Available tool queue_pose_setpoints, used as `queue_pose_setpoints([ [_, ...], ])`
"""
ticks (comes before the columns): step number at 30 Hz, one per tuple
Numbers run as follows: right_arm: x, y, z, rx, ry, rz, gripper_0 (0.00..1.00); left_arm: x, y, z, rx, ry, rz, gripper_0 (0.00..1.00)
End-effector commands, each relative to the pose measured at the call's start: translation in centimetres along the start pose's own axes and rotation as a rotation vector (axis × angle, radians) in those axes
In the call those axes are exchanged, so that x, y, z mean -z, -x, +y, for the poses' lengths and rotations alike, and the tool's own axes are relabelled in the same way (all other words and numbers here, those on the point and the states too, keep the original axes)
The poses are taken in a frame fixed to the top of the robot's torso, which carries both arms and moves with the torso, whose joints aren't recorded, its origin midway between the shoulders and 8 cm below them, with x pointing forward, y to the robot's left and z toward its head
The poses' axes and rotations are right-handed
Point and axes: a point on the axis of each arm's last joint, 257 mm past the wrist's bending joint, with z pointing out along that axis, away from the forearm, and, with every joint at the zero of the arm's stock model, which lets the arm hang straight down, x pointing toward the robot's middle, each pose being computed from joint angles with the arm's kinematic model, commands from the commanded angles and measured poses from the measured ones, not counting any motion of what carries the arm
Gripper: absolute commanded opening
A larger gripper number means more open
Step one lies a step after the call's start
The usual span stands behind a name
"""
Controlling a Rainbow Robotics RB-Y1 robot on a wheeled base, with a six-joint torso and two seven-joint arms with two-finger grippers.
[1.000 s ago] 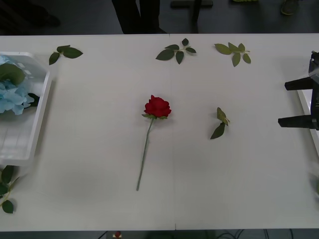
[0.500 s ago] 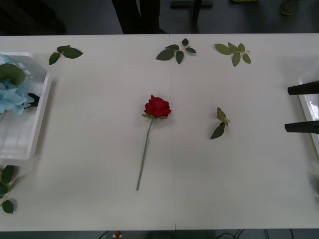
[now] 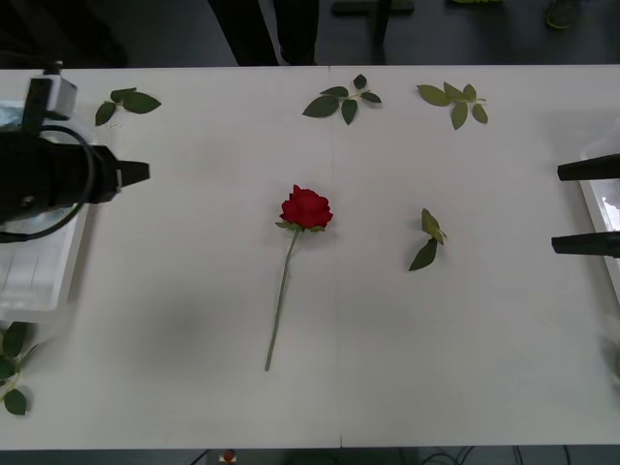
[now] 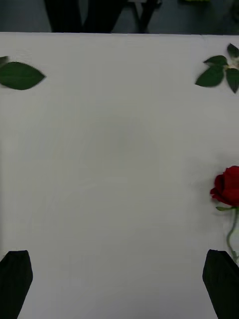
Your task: Place the red flowers into the right box and the blue flowers into the left box. If a person shows an open palm, hand one flower to the person first, then continue sorting.
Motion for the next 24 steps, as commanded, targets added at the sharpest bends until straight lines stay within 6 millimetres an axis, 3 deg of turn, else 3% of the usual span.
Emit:
queue_pose_setpoints([
  [1,0.7,0.1,-0.1,0.029,-0.009,0.021,1.0,-2.1,1.5,-5.0,0.018,-0.043,-0.028,1.0],
  [9,0.7,0.1,-0.1,0.029,-0.009,0.021,1.0,-7.4,-1.7,-11.7,-0.09,-0.054,0.07,1.0],
  [16,0.7,0.1,-0.1,0.029,-0.009,0.021,1.0,-11.6,-4.0,-14.3,-0.217,0.022,0.144,1.0],
  [24,0.7,0.1,-0.1,0.029,-0.009,0.021,1.0,-14.7,-6.2,-17.0,-0.32,0.052,0.191,1.0],
])
